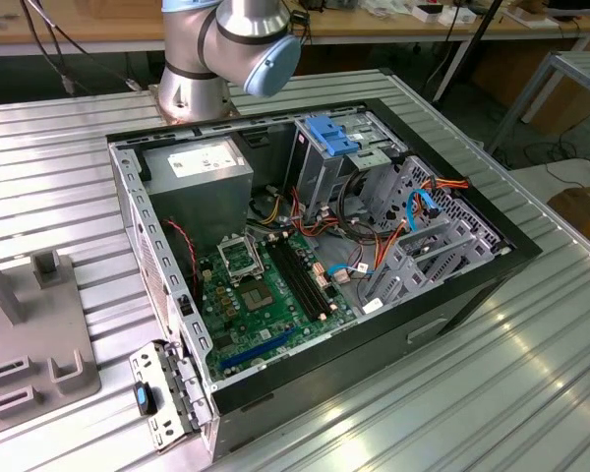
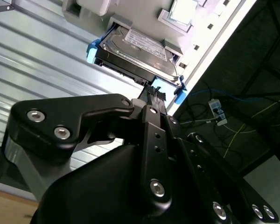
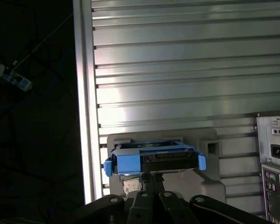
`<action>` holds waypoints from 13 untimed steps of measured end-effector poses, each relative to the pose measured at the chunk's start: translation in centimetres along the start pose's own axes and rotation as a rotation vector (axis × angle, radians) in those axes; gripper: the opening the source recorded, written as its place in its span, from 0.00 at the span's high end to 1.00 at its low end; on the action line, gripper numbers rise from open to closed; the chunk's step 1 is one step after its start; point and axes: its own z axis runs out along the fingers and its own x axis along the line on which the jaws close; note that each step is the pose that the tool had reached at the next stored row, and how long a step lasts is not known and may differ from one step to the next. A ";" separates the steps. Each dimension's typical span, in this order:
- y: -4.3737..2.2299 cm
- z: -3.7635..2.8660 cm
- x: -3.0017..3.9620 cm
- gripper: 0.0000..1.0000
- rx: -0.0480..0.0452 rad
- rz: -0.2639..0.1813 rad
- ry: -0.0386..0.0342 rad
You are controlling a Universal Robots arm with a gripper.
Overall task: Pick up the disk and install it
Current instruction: 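Reach for the disk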
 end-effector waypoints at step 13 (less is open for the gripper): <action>-0.02 -0.01 0.38 0.89 0.0000 0.000 -0.0001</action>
